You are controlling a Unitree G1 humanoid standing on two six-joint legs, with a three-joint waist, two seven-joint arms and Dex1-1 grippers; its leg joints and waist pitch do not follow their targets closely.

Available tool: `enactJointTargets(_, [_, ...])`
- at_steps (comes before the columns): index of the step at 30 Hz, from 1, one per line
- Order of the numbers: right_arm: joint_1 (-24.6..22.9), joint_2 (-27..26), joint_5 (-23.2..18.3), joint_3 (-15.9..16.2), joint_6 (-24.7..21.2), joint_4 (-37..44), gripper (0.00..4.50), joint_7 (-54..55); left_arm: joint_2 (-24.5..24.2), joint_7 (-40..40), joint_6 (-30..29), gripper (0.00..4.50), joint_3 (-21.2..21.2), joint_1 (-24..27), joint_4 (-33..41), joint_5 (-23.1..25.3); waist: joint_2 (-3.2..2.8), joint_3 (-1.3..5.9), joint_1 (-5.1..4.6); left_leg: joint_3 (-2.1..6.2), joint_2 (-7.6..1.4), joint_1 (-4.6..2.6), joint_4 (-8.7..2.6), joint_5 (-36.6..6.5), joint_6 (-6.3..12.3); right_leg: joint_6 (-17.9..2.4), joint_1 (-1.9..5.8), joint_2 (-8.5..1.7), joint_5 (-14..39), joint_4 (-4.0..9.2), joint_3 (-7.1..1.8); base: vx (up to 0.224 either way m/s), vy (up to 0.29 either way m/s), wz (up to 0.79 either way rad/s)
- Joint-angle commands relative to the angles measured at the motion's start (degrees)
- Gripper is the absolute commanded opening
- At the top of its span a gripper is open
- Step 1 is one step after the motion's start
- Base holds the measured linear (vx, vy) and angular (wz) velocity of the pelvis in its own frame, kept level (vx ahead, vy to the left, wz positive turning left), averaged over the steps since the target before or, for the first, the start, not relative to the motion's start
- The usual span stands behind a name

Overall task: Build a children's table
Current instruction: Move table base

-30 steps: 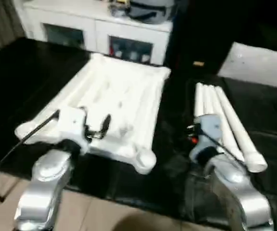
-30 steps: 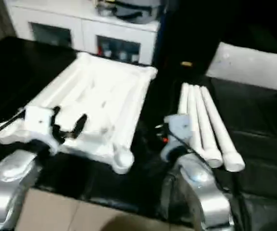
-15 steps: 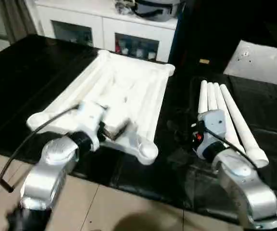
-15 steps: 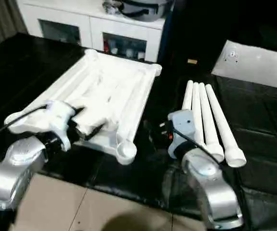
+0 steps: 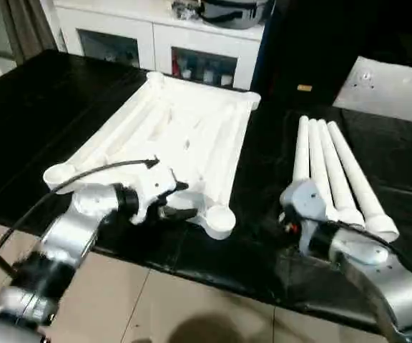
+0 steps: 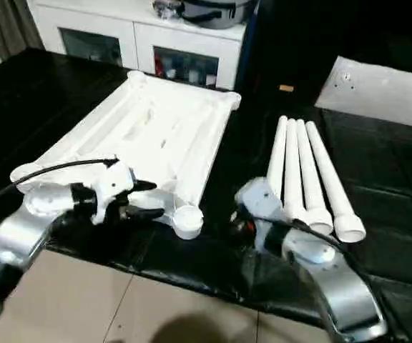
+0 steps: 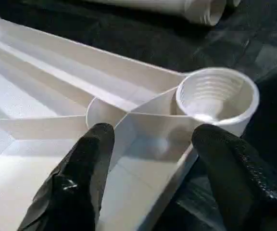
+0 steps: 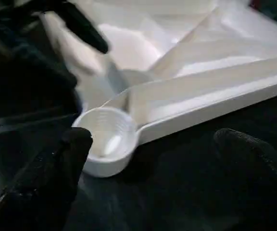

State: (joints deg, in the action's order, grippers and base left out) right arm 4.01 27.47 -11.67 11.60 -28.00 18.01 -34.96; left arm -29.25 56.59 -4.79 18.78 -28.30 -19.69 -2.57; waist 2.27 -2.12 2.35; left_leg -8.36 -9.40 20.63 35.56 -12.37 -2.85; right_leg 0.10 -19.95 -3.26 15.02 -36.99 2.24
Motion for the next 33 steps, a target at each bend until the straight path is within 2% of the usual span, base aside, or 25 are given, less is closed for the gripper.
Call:
enactJointTargets(1, [-0.57, 1.18, -0.69, 0.58, -0.83, 1.45, 4.50, -1.82, -0.37, 2.04, 2.01, 2.80, 1.58, -1.92, -2.21, 1.84, -0.40, 2.69, 0.28, 0.89, -3.57, -0.41, -4.73, -3.02, 2.10, -12.99, 1.93, -5.02, -8.75, 3.84, -2.93, 0.000, 0.000, 0.00])
enactJointTargets(4, [-0.65, 1.34, -0.81, 0.72, -0.92, 1.59, 4.50, -2.19, -0.34, 2.52, 2.61, 2.60, 1.94, -2.58, -3.25, 2.15, -0.38, 2.45, 0.29, 0.92, -3.84, -0.52, -5.02, -5.92, 1.42, -13.68, 1.80, -5.26, -4.82, 4.07, -2.88, 0.000, 0.000, 0.00])
enactJointTargets(8, [-0.38, 1.86, -0.57, 1.28, -0.83, 1.37, 4.50, -2.86, 0.25, 5.22, 5.72, 2.27, 3.40, -5.84, -9.10, 3.68, -0.42, 2.24, 0.29, 0.84, -3.94, -0.64, -5.24, -8.20, 0.37, -13.45, 1.65, -5.37, -0.15, 4.51, -3.04, 0.000, 0.000, 0.00])
enactJointTargets(20, [-0.28, 2.34, -0.41, 2.09, -1.80, 1.87, 4.50, -4.63, 1.84, 6.72, 13.82, 1.24, 7.89, -12.44, -22.10, 10.85, -0.18, 2.21, 0.87, 0.82, -4.13, -0.69, -5.32, -7.40, 0.55, -13.36, 1.61, -5.64, -1.29, 4.58, -3.18, 0.000, 0.000, 0.00])
enactJointTargets(21, [-0.25, 2.30, -0.47, 2.16, -1.93, 1.91, 4.50, -4.73, 2.06, 6.88, 14.67, 1.24, 8.37, -13.24, -23.85, 11.67, -0.37, 2.15, 0.91, 0.80, -4.13, -0.74, -5.34, -7.67, 0.51, -13.38, 1.51, -5.64, -0.93, 4.68, -3.20, 0.000, 0.000, 0.00])
enactJointTargets(22, [-0.20, 2.26, -0.48, 2.22, -2.00, 1.92, 4.50, -4.78, 2.25, 7.11, 15.04, 1.06, 8.46, -13.70, -24.90, 11.84, -0.51, 2.14, 0.94, 0.82, -4.20, -0.77, -5.35, -7.98, 0.31, -13.39, 1.50, -5.69, -0.67, 4.66, -3.22, 0.000, 0.000, 0.00])
enactJointTargets(24, [-0.18, 2.23, -0.49, 2.25, -2.05, 1.94, 4.50, -4.78, 2.36, 7.30, 15.11, 0.96, 8.39, -13.88, -25.26, 11.76, -0.41, 2.07, 1.03, 0.80, -4.22, -0.83, -5.47, -8.91, -0.11, -13.40, 1.46, -5.70, 0.31, 4.78, -3.25, 0.000, 0.000, 0.00])
enactJointTargets(25, [-0.30, 2.25, -0.52, 2.13, -2.06, 1.97, 4.50, -4.76, 3.04, 9.35, 13.42, 0.90, 7.24, -14.03, -24.75, 9.78, -0.42, 2.01, 0.98, 0.81, -4.33, -0.88, -5.63, -9.71, -0.51, -13.47, 1.42, -5.75, 1.39, 4.76, -3.24, 0.000, 0.000, 0.00])
enactJointTargets(28, [-0.47, 2.23, -0.40, 1.92, -2.01, 1.84, 4.50, -4.57, 4.62, 12.77, 9.49, 0.74, 4.89, -14.00, -23.72, 5.53, -0.36, 2.10, 1.01, 0.76, -4.29, -0.79, -5.56, -8.72, -0.49, -14.09, 1.49, -5.81, 0.26, 4.58, -3.25, 0.000, 0.000, 0.00])
enactJointTargets(31, [-0.57, 1.91, -0.07, 1.90, -2.02, 1.71, 4.50, -4.10, 5.40, 13.49, 8.66, 0.55, 4.74, -13.92, -24.15, 5.40, -0.23, 2.28, 0.86, 0.60, -4.12, -0.55, -5.28, -6.06, 0.79, -14.84, 1.73, -5.76, -4.12, 4.38, -3.26, 0.000, 0.000, 0.00])
enactJointTargets(33, [-0.54, 1.69, 0.08, 1.83, -2.02, 1.65, 4.50, -3.81, 5.97, 12.41, 8.94, 0.35, 4.42, -13.92, -25.11, 5.61, -0.21, 2.29, 0.76, 0.54, -4.02, -0.49, -5.19, -5.42, 1.50, -14.83, 1.83, -5.73, -5.04, 4.45, -3.27, 0.000, 0.000, 0.00])
